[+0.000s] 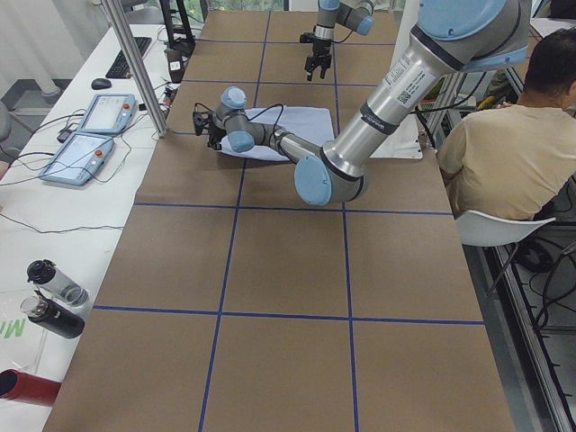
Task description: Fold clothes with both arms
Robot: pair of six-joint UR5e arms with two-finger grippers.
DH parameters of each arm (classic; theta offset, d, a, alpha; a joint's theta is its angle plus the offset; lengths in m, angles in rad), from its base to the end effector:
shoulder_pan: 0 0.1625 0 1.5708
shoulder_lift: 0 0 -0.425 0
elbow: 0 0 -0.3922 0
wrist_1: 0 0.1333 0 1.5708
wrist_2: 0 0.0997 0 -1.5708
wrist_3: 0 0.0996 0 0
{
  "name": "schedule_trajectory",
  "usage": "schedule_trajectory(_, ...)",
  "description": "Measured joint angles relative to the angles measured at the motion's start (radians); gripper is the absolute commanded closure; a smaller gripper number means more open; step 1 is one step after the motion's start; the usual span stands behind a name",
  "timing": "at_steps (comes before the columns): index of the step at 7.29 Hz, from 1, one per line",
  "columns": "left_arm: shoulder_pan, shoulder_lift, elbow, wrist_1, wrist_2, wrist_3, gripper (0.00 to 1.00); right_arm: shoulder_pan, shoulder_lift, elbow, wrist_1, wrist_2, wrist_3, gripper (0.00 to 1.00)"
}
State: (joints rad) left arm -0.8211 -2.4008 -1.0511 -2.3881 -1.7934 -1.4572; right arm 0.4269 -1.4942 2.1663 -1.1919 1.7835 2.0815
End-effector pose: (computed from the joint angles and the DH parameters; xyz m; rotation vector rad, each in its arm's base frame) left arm 0.4757 -0.6742 0.2812 0.3324 1.1043 -0.5032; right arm -0.3845 -0.2982 0.3039 -0.2424 -1.0641 0.7341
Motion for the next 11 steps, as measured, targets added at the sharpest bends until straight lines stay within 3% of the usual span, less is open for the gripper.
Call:
schedule_trajectory(2,-0.041,-0.024,0.049,-0.037,-0.031,0.029,0.37,-0.011,0.015,-0.033,0.0,-0.055,0.004,0.0)
schedule_trajectory(3,-0.076,-0.003,0.028,-0.043,-0.085,0.035,0.37,-0.033,0.037,-0.059,-0.006,-0.094,0.013,0.0)
schedule_trajectory(6,-0.114,0.075,-0.064,-0.041,-0.16,0.039,0.37,-0.21,0.066,-0.093,-0.038,-0.327,0.178,0.0)
schedule_trajectory(7,-0.115,0.081,-0.072,-0.039,-0.164,0.039,0.37,-0.251,0.081,-0.113,-0.042,-0.365,0.238,0.0)
schedule_trajectory(11,-0.116,0.095,-0.091,-0.037,-0.165,0.036,0.36,-0.279,0.276,-0.227,-0.217,-0.407,0.284,0.0)
